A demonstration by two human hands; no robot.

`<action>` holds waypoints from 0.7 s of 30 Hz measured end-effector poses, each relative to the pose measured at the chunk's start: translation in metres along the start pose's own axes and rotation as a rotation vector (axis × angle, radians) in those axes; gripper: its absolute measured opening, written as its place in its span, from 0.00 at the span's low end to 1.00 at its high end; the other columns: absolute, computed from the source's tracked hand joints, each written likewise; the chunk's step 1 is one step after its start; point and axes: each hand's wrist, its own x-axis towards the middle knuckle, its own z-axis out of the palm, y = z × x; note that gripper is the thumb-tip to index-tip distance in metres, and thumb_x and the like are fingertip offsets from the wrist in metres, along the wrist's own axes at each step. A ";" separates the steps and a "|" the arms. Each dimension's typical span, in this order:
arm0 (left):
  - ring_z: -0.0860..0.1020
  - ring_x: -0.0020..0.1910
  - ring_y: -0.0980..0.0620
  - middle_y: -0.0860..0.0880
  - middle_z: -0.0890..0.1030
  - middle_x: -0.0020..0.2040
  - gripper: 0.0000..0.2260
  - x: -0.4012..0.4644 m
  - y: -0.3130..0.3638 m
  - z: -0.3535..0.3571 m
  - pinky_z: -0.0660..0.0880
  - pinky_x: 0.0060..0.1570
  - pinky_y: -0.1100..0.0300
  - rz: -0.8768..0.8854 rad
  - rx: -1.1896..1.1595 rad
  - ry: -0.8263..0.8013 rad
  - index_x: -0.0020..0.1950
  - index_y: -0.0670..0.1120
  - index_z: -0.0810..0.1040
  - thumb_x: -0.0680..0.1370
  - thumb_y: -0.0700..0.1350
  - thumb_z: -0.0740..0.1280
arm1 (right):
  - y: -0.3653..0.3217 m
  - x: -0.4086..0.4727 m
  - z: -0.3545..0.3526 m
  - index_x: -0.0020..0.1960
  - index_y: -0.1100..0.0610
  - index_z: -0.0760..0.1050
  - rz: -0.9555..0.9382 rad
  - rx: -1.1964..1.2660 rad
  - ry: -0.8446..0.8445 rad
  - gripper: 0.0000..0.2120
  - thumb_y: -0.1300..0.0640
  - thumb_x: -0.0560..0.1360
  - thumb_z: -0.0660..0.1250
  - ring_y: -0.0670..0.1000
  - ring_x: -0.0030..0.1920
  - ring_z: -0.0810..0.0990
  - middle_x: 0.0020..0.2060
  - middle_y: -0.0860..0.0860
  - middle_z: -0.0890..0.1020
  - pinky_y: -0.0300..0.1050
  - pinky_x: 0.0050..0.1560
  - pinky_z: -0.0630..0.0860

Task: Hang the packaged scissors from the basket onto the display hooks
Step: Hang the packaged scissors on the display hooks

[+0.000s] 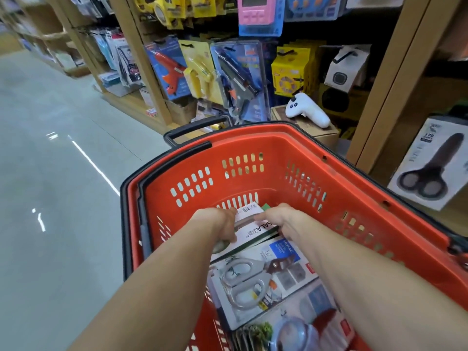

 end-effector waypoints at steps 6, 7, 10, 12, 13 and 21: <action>0.78 0.59 0.43 0.44 0.76 0.72 0.32 0.000 -0.006 -0.005 0.77 0.53 0.51 -0.007 0.028 0.013 0.82 0.48 0.60 0.82 0.50 0.70 | -0.004 0.005 0.002 0.63 0.65 0.75 0.034 -0.014 0.016 0.19 0.63 0.75 0.76 0.58 0.49 0.81 0.50 0.59 0.80 0.53 0.54 0.80; 0.77 0.58 0.43 0.44 0.76 0.72 0.33 0.001 -0.008 -0.005 0.77 0.53 0.51 -0.006 0.032 0.020 0.82 0.49 0.60 0.81 0.50 0.71 | -0.005 0.004 0.002 0.60 0.64 0.75 0.039 -0.005 0.026 0.16 0.64 0.76 0.75 0.56 0.45 0.79 0.47 0.57 0.78 0.51 0.49 0.80; 0.79 0.59 0.42 0.43 0.76 0.72 0.40 0.005 -0.014 -0.007 0.79 0.60 0.47 -0.003 0.000 0.014 0.84 0.50 0.52 0.79 0.51 0.74 | -0.006 0.003 0.005 0.61 0.64 0.75 0.071 0.013 0.032 0.17 0.63 0.75 0.76 0.57 0.47 0.82 0.48 0.57 0.82 0.52 0.45 0.81; 0.79 0.60 0.40 0.43 0.76 0.72 0.44 0.006 -0.019 -0.010 0.79 0.62 0.44 0.007 -0.025 0.016 0.83 0.52 0.48 0.78 0.51 0.75 | -0.008 0.002 0.008 0.63 0.62 0.75 0.080 0.036 0.035 0.21 0.62 0.74 0.78 0.59 0.49 0.85 0.51 0.58 0.84 0.53 0.49 0.84; 0.79 0.60 0.41 0.44 0.77 0.70 0.44 0.006 -0.021 -0.012 0.79 0.62 0.44 0.019 -0.036 0.022 0.82 0.52 0.49 0.77 0.51 0.76 | -0.010 0.000 0.008 0.63 0.62 0.75 0.073 0.043 0.034 0.22 0.62 0.73 0.78 0.60 0.49 0.86 0.51 0.59 0.84 0.55 0.49 0.85; 0.80 0.59 0.46 0.48 0.79 0.61 0.35 -0.019 -0.027 -0.033 0.81 0.59 0.48 0.164 -0.307 0.131 0.77 0.51 0.58 0.76 0.42 0.74 | -0.037 -0.045 -0.002 0.58 0.61 0.67 -0.185 0.070 0.116 0.26 0.61 0.70 0.81 0.57 0.46 0.86 0.50 0.60 0.85 0.50 0.40 0.83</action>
